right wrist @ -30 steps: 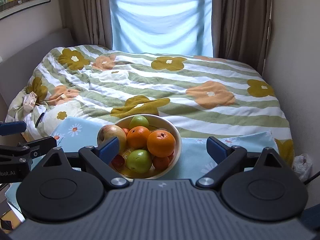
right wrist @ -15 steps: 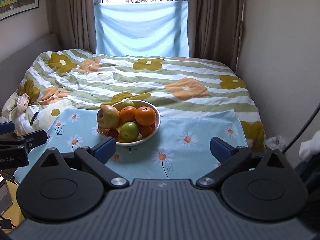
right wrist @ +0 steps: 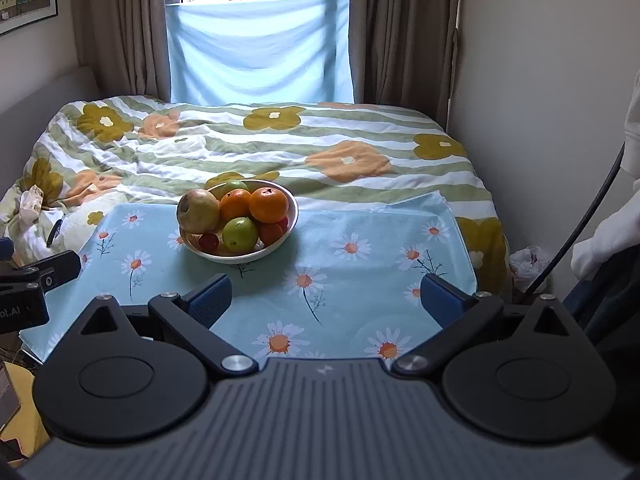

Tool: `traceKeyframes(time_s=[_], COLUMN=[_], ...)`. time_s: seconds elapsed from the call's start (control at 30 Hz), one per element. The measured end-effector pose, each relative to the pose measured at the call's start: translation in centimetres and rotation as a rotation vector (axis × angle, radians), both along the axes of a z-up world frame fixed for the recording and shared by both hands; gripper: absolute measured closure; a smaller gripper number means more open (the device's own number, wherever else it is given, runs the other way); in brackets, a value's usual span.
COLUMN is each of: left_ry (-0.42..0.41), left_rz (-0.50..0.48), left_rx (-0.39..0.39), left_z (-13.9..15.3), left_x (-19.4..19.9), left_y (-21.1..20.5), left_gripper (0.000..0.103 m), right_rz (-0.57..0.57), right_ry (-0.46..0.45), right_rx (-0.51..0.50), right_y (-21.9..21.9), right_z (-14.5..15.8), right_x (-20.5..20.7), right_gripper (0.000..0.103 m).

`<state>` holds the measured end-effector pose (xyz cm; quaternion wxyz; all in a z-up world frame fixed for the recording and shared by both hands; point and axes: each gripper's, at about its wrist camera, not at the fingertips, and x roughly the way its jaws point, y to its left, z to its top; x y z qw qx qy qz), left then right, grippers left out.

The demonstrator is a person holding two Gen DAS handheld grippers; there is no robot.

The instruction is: Organize fruits

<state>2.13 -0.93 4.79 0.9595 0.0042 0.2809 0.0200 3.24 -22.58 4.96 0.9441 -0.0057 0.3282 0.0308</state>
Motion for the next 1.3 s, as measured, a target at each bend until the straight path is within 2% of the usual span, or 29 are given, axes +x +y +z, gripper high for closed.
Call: traceKeyframes(time_s=[1.3], left_ry=[0.016], left_rz=[-0.011], left_rx=[0.029], left_z=[-0.3], left_x=[-0.01], left_y=[-0.69], left_gripper=[0.0], right_rz=[-0.025], right_ry=[0.031], right_rx=[0.014], right_y=[-0.86], right_z=[-0.76], right_x=[-0.07], right_gripper=[0.0])
